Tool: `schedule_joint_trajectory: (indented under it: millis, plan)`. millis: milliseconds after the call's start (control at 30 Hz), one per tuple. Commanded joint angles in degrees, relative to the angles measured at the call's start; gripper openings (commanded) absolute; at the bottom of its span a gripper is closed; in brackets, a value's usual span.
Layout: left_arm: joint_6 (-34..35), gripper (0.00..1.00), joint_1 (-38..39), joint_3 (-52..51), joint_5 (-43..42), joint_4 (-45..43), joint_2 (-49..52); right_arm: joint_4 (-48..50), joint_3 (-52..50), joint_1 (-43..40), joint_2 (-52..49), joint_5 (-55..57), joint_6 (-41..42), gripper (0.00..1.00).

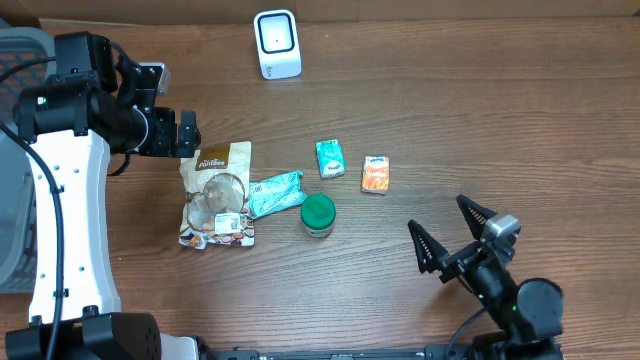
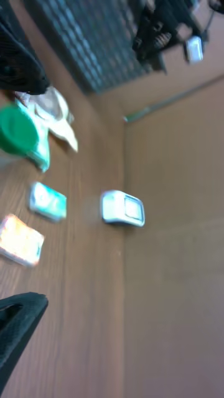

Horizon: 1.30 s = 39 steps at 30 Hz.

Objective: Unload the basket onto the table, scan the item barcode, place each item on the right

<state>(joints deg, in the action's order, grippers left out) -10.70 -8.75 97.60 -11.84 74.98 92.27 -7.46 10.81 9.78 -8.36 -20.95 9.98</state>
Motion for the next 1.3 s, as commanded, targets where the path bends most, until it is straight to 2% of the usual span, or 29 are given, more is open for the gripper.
schedule_joint_trajectory:
  millis: [0, 233, 367, 567, 700, 800, 867, 1067, 1167, 1267]
  plan:
    - [-1.1, 0.99, 0.1, 1.1, 0.3, -0.2, -0.7, -4.0, 11.5, -0.1, -6.6, -6.5, 0.5, 1.00]
    - [-1.1, 1.00, 0.1, 1.1, 0.3, -0.2, -0.7, -28.8, 38.4, -0.1, -28.1, -10.7, 0.3, 1.00]
    - [-1.1, 1.00, 0.1, 1.1, 0.3, -0.2, -0.7, -39.8, 49.6, 0.8, -39.8, -10.7, -1.5, 1.00]
    - [-1.1, 1.00, 0.2, 1.1, 0.2, -0.2, -0.7, -47.8, 60.5, 7.8, -56.7, -9.2, -5.8, 1.00]
    - [-1.1, 1.00, 0.2, 1.1, 0.3, -0.2, -0.7, -51.3, 65.3, 14.6, -67.8, -3.3, -5.8, 1.00]
    - [-1.1, 1.00, 0.2, 1.1, 0.3, -0.2, -0.7, -50.7, 67.3, 18.4, -74.7, -1.9, -5.8, 1.00]
    - [-1.1, 0.99, 0.2, 1.1, 0.3, -0.2, -0.7, -46.1, 67.3, 20.0, -78.2, -2.8, -5.3, 1.00]
    - [-1.1, 1.00, 0.2, 1.1, 0.2, -0.2, -0.7, -31.1, 67.3, 22.4, -84.3, -17.3, -5.1, 1.00]
    - [-1.1, 1.00, 0.2, 1.1, 0.3, -0.2, -0.7, -28.6, 67.3, 24.0, -85.6, -14.5, -5.1, 1.00]
    - [-1.1, 1.00, 0.2, 1.1, 0.3, -0.2, -0.7, -29.6, 67.4, 26.2, -85.6, -6.7, -4.6, 1.00]
